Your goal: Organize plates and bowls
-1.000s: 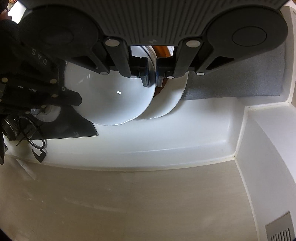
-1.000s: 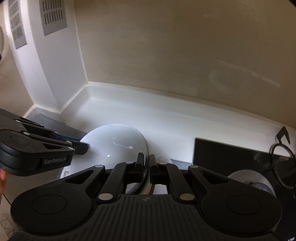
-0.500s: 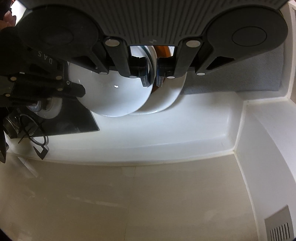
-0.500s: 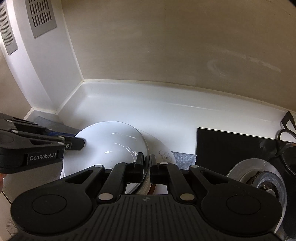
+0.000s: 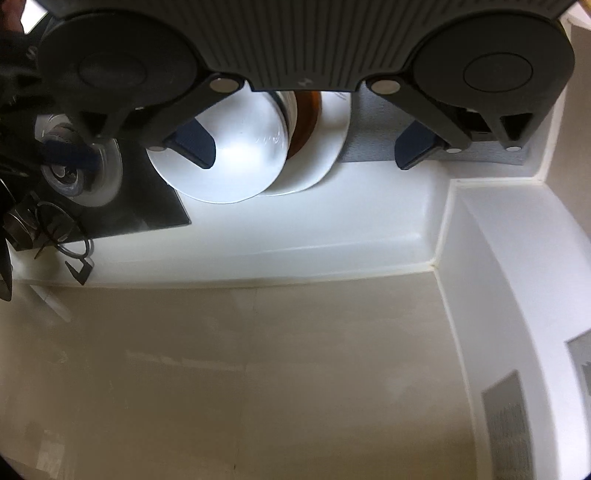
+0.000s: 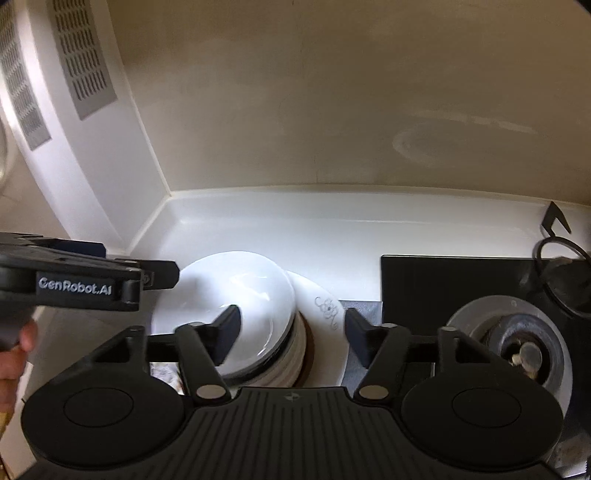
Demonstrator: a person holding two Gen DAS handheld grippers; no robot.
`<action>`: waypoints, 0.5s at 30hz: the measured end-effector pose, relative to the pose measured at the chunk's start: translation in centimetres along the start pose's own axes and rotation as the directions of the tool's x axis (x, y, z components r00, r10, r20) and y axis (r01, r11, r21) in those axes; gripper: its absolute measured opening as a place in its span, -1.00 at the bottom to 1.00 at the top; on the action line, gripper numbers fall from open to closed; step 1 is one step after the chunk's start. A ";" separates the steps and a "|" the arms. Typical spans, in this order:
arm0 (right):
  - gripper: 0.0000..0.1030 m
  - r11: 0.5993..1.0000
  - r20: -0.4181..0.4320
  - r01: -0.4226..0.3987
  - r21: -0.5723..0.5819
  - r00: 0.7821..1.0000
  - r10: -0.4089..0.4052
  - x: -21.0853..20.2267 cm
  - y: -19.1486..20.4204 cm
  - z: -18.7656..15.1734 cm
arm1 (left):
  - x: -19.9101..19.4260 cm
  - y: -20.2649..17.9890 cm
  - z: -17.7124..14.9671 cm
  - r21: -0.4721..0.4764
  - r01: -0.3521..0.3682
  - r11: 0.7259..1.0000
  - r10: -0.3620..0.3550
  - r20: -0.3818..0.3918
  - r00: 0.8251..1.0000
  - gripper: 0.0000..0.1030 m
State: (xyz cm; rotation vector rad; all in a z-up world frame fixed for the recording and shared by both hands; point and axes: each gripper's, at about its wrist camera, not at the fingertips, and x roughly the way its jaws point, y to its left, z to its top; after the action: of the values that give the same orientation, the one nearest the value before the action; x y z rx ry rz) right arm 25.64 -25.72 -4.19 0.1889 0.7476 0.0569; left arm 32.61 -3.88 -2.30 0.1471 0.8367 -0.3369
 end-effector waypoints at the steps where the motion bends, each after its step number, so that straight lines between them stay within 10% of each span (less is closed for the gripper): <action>1: 0.43 1.000 0.010 -0.002 0.005 1.000 0.002 -0.6 0.1 -0.4 | -0.5 -0.1 -0.4 0.010 -0.005 1.000 0.005 0.004 1.000 0.99; 15: 0.77 0.999 0.053 0.033 -0.042 0.998 -0.030 -7.2 5.6 -9.8 | -7.1 0.6 -11.3 -0.005 -0.045 0.999 0.044 -0.065 0.997 1.00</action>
State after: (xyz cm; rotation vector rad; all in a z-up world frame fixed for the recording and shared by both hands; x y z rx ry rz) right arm 13.78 -19.64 -5.32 0.1368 0.6967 0.0380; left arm 20.49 1.28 -4.45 0.1710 0.8969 -0.2888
